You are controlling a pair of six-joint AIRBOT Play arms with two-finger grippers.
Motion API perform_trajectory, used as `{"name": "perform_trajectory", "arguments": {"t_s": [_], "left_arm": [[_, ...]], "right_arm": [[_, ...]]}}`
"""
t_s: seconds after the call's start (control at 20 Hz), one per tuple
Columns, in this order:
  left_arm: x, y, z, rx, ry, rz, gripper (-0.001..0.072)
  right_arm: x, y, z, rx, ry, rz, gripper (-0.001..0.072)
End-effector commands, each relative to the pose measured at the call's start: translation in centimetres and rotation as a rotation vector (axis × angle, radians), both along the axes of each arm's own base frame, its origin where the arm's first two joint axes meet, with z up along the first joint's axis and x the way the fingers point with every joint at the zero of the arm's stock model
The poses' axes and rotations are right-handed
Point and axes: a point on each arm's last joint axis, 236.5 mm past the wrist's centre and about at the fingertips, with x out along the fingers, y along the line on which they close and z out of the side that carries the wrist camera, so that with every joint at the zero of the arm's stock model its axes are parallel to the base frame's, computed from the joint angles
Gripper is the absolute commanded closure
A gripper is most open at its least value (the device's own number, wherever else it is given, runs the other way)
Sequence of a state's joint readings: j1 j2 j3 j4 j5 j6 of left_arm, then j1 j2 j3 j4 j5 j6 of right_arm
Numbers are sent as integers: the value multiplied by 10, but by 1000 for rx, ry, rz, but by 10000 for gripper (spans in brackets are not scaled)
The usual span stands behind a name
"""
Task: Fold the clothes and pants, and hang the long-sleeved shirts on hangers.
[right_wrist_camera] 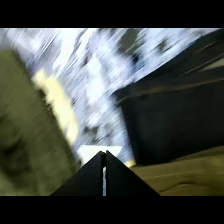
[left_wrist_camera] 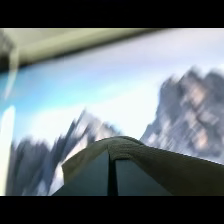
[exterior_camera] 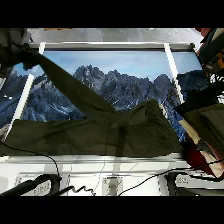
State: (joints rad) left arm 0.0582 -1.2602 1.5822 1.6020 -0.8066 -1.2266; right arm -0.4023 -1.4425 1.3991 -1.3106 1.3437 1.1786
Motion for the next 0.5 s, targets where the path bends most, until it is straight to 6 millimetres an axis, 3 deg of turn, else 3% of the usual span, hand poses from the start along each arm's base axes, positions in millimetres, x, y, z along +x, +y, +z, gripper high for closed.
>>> {"name": "perform_trajectory", "arguments": {"t_s": [0.0, 0.15, 0.2, 0.25, 0.3, 0.35, 0.45], "left_arm": [[-14, 65, -46, 47, 171, 136, 685], [-48, 116, -114, 41, 447, 294, 685], [-58, 122, -138, 26, 543, 314, 684], [-67, 126, -162, 11, 634, 327, 684], [-74, 126, -180, 1, 704, 332, 684], [-78, 124, -196, -6, 762, 332, 684], [-77, 115, -215, -12, 818, 311, 684]], "right_arm": [[-31, 49, -38, 207, 72, 113, 684], [-41, 84, -59, 355, 70, 124, 673], [-36, 91, -63, 393, 50, 93, 512], [-28, 94, -66, 416, 22, 61, 280], [-17, 94, -67, 430, -13, 25, 222], [-5, 94, -68, 434, -50, -4, 212], [22, 93, -69, 430, -133, -65, 146]]}}
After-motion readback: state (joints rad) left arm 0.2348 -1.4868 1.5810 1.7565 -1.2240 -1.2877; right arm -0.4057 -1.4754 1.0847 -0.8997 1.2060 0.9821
